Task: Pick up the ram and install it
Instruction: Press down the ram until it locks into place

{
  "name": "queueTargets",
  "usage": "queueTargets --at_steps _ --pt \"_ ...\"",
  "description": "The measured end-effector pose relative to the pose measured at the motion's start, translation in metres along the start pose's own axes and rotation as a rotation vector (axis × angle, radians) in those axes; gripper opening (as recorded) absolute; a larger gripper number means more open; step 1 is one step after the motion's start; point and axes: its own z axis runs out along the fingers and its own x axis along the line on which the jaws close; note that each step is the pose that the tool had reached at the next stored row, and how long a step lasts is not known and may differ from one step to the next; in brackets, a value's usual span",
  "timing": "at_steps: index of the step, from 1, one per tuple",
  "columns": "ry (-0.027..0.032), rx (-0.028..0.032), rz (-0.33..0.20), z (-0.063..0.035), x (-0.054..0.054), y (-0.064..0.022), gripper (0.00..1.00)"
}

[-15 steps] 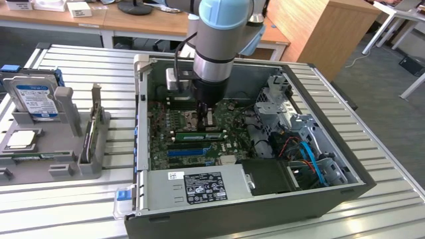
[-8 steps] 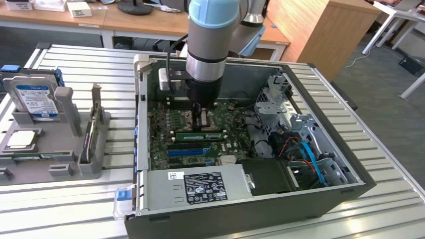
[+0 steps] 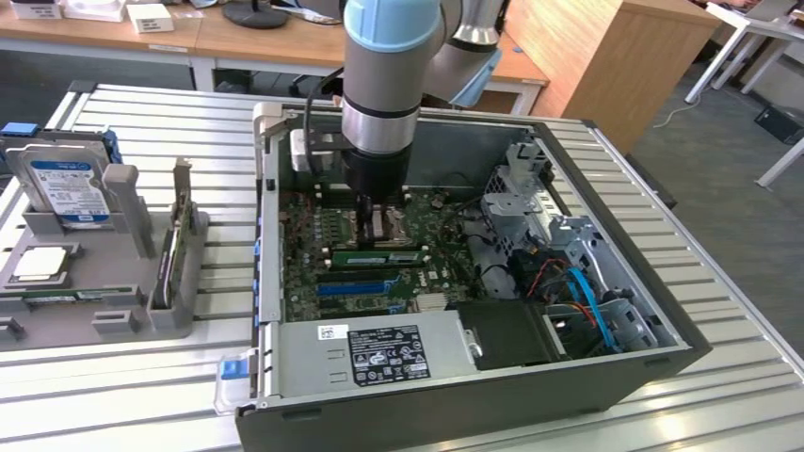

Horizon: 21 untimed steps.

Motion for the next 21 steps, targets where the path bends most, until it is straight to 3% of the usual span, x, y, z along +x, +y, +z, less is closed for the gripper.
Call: queueTargets --at_steps 2,7,10,21 --pt "0.0037 -0.004 0.0 0.0001 0.0 -0.0002 0.11" --pt "0.0066 -0.0504 0.0 0.0003 0.0 -0.0043 0.11" --pt "0.0067 -0.0539 0.0 0.0004 0.0 -0.0058 0.11" --pt "0.0066 -0.054 0.0 0.0006 -0.0001 -0.0079 0.11"
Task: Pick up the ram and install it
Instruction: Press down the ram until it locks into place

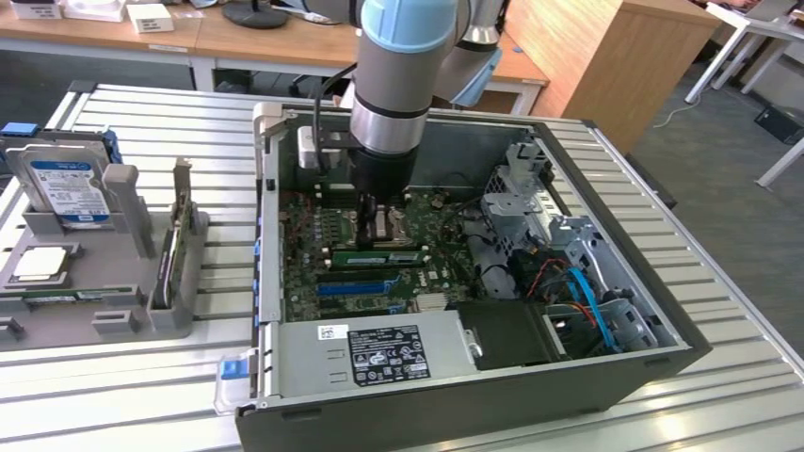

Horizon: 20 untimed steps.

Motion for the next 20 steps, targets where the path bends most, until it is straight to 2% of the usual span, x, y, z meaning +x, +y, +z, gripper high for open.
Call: queueTargets --at_steps 4,20 --pt "-0.0025 0.0001 0.0 0.0016 0.0 0.0 0.11" --pt "-0.0024 0.0 0.0 0.0049 0.0 0.0 0.11"
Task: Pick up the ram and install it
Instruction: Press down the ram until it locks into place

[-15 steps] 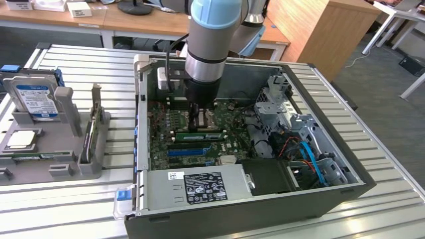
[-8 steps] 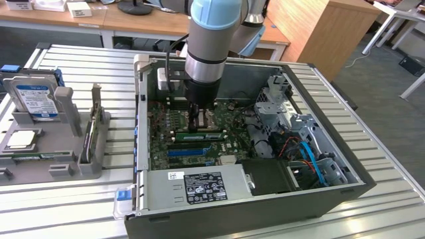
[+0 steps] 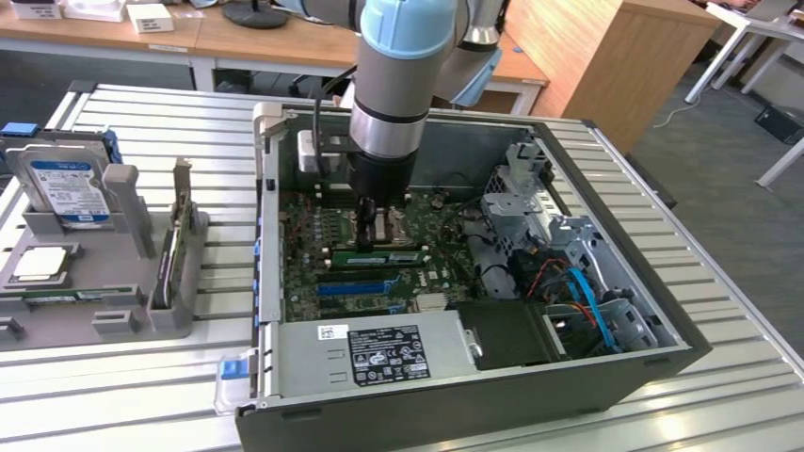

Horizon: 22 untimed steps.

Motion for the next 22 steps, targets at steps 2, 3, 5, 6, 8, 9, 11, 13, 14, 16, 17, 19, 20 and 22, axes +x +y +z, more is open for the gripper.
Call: queueTargets --at_steps 2,3,5,6,8,9,11,13,14,16,17,19,20,22 --pt "-0.0002 0.0001 0.0 0.0002 0.0 0.0 0.11" --pt "-0.0005 0.0003 0.0 0.0007 -0.0001 0.0 0.11" --pt "-0.0003 0.0002 0.0 0.0015 -0.0001 0.0 0.11" --pt "-0.0001 0.0001 0.0 0.0018 0.0 0.0 0.11" --pt "0.0 0.0 0.0 0.002 0.0 0.0 0.11" --pt "0.0 0.0 0.0 0.002 0.0 0.0 0.11" --pt "-0.0002 0.0001 0.0 0.0021 0.0 0.0 0.11" --pt "-0.0004 0.0002 0.0 0.0024 -0.0001 0.0 0.11" --pt "-0.0003 0.0002 0.0 0.0026 -0.0001 0.0 0.11" --pt "-0.0002 0.0001 0.0 0.0026 0.0 0.0 0.11" --pt "-0.0003 0.0001 0.0 0.0026 -0.0001 0.0 0.11" --pt "-0.0002 0.0001 0.0 0.0026 0.0 0.0 0.11" --pt "-0.0002 0.0001 0.0 0.0027 0.0 0.0 0.11" --pt "-0.0003 0.0002 0.0 0.0034 -0.0001 0.0 0.11"
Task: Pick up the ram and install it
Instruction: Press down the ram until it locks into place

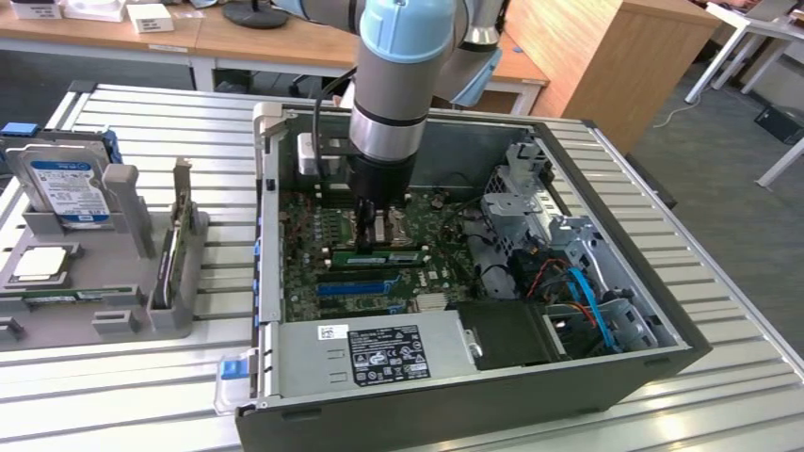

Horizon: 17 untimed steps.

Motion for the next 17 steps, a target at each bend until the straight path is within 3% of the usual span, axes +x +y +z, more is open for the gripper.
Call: queueTargets --at_steps 17 --pt "0.0002 -0.0001 0.0 0.0012 0.0 0.0 0.11"
